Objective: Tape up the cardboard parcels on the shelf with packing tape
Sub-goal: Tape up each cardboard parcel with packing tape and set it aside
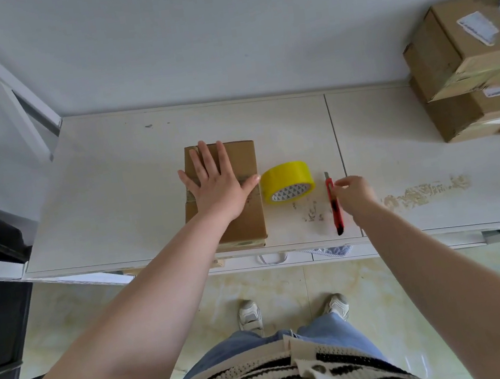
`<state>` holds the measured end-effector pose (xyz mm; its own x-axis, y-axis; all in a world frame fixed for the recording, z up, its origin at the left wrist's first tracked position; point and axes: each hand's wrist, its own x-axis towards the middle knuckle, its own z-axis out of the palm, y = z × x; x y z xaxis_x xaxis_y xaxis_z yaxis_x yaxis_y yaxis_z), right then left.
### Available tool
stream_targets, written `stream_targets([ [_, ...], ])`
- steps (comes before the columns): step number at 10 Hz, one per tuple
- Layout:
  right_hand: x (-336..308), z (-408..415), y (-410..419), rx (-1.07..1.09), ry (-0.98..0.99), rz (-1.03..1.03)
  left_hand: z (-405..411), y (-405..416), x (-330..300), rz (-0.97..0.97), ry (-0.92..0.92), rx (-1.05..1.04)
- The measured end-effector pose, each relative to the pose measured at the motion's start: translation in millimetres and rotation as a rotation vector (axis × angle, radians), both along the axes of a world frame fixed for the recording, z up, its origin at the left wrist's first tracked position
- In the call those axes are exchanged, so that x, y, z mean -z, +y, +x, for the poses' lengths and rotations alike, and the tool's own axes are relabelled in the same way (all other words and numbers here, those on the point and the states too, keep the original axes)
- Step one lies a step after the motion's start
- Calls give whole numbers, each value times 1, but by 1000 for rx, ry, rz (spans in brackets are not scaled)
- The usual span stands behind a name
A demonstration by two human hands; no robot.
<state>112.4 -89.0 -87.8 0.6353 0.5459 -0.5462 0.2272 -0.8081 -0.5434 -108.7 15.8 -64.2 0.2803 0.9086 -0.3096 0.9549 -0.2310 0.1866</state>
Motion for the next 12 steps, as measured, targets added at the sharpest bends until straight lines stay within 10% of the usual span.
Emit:
stream_targets([
  [2,-48,-29,56,-559,-231,280,0,-1,1,0,5,5],
  [4,-53,-54,95,-1030,-209,30,-1,0,2,19,-10,-1],
  [12,-55,-70,86,-839,-135,-58,-3,-1,2,30,-12,14],
])
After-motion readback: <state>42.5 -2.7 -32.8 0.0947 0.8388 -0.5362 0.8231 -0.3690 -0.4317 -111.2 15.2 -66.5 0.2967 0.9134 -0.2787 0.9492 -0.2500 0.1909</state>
